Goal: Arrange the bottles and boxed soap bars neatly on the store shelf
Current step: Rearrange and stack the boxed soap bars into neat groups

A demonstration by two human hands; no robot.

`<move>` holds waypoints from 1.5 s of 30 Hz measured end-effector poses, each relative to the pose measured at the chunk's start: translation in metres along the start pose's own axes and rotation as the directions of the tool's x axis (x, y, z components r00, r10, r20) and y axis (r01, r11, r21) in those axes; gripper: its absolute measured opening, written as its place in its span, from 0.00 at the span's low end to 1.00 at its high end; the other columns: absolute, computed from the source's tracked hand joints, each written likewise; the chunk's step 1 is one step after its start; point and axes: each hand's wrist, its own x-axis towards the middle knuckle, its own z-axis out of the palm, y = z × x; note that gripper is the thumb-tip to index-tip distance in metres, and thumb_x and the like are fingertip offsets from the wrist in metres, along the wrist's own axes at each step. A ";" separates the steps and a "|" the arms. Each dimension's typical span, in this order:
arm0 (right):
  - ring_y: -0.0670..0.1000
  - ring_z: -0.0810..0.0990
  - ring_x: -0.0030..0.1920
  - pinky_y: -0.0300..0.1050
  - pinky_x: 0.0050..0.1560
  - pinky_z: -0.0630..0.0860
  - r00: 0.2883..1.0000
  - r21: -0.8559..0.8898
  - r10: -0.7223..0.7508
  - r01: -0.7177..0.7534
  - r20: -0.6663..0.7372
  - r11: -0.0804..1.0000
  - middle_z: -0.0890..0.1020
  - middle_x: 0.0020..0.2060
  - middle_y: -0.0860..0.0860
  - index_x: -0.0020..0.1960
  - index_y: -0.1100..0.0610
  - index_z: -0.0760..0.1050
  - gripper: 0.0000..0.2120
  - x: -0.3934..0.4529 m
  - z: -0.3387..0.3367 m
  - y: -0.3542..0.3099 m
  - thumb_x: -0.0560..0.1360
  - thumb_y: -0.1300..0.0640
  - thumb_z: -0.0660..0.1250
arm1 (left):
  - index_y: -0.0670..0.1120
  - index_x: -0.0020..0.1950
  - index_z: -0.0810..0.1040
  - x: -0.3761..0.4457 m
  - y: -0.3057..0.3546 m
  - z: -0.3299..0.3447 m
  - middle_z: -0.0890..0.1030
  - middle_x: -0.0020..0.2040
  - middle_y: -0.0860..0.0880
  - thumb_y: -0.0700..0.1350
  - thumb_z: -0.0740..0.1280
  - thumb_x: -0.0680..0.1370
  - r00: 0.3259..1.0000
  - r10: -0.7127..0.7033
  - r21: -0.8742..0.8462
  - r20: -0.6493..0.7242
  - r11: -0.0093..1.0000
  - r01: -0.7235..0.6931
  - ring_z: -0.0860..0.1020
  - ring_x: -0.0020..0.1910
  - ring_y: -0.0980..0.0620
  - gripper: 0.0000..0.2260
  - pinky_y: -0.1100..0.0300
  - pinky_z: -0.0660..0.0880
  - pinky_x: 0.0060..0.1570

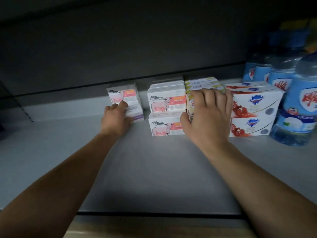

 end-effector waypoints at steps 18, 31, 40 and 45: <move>0.60 0.65 0.70 0.62 0.75 0.49 0.995 0.011 -0.027 0.026 0.101 1.000 0.73 0.65 0.55 0.67 0.57 0.72 0.27 0.005 -0.014 -0.007 0.72 0.46 0.67 | 0.43 0.44 0.84 -0.089 0.033 -0.066 0.85 0.37 0.46 0.43 0.69 0.78 0.944 -0.328 -0.928 0.034 0.340 0.152 0.81 0.33 0.53 0.06 0.64 0.74 0.31; 0.40 0.73 0.64 0.38 0.63 0.71 0.819 0.778 -0.534 0.193 0.208 0.599 0.74 0.63 0.45 0.65 0.50 0.76 0.27 -0.014 -0.026 -0.035 0.68 0.53 0.77 | 0.33 0.54 0.80 -0.100 0.048 -0.069 0.82 0.50 0.37 0.43 0.66 0.74 0.891 0.159 -0.905 0.425 0.074 0.418 0.82 0.45 0.43 0.15 0.58 0.79 0.40; 0.53 0.79 0.24 0.40 0.21 0.69 0.768 0.700 -0.011 -0.578 0.640 0.419 0.82 0.29 0.55 0.48 0.57 0.78 0.26 -0.018 -0.029 -0.044 0.78 0.35 0.56 | 0.44 0.44 0.82 -0.097 0.043 -0.067 0.82 0.37 0.42 0.52 0.65 0.76 0.943 0.260 -0.977 0.210 0.095 0.191 0.76 0.27 0.51 0.12 0.59 0.78 0.27; 0.53 0.76 0.23 0.39 0.21 0.68 0.586 0.578 -0.052 -0.774 0.809 0.258 0.81 0.30 0.56 0.47 0.56 0.80 0.28 -0.021 -0.026 -0.048 0.79 0.34 0.54 | 0.46 0.40 0.85 -0.098 0.044 -0.065 0.84 0.38 0.44 0.58 0.66 0.73 0.953 0.178 -0.959 0.246 0.185 0.213 0.74 0.24 0.53 0.17 0.61 0.74 0.23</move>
